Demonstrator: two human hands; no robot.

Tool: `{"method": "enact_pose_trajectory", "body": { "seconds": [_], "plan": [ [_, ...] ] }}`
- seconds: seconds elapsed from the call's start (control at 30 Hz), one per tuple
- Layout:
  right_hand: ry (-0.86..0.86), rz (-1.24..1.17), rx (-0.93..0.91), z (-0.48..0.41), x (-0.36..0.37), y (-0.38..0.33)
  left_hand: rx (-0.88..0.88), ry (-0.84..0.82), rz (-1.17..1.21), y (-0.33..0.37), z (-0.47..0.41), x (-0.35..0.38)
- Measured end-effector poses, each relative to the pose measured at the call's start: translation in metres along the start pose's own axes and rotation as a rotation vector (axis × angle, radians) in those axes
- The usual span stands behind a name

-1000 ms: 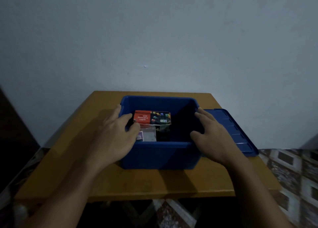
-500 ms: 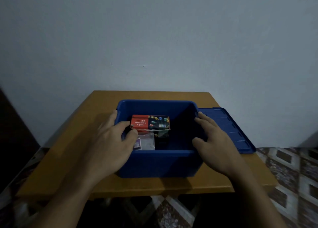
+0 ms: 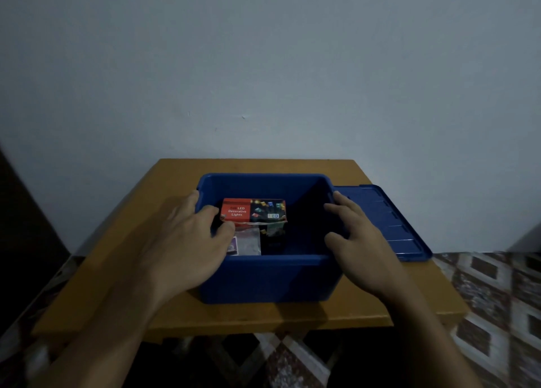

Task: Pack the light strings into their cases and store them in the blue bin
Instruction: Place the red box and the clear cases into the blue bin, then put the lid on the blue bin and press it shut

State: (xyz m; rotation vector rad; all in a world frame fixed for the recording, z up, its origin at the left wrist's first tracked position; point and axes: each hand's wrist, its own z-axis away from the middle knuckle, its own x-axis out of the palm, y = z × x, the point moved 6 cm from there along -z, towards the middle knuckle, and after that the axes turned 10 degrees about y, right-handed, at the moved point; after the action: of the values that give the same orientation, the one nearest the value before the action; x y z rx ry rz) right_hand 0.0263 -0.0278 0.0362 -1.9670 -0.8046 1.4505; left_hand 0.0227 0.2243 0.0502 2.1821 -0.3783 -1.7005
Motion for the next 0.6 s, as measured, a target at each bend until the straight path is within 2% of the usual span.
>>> {"method": "enact_pose_trajectory", "body": {
  "seconds": [0.13,0.27,0.37,0.6],
  "plan": [
    [0.104,-0.064,-0.027,-0.001,-0.001,0.003,0.02,-0.01,-0.023,0.009,-0.005,-0.004],
    [0.15,-0.159,-0.012,-0.003,-0.006,0.009,0.148,0.116,0.035,0.043,-0.01,-0.017],
    [0.24,-0.173,0.009,-0.005,-0.022,0.017,0.258,0.147,0.091,0.082,-0.01,-0.021],
    [0.387,-0.054,0.199,-0.022,-0.072,0.08,0.451,0.038,0.132,0.181,-0.03,0.009]
  ]
}}
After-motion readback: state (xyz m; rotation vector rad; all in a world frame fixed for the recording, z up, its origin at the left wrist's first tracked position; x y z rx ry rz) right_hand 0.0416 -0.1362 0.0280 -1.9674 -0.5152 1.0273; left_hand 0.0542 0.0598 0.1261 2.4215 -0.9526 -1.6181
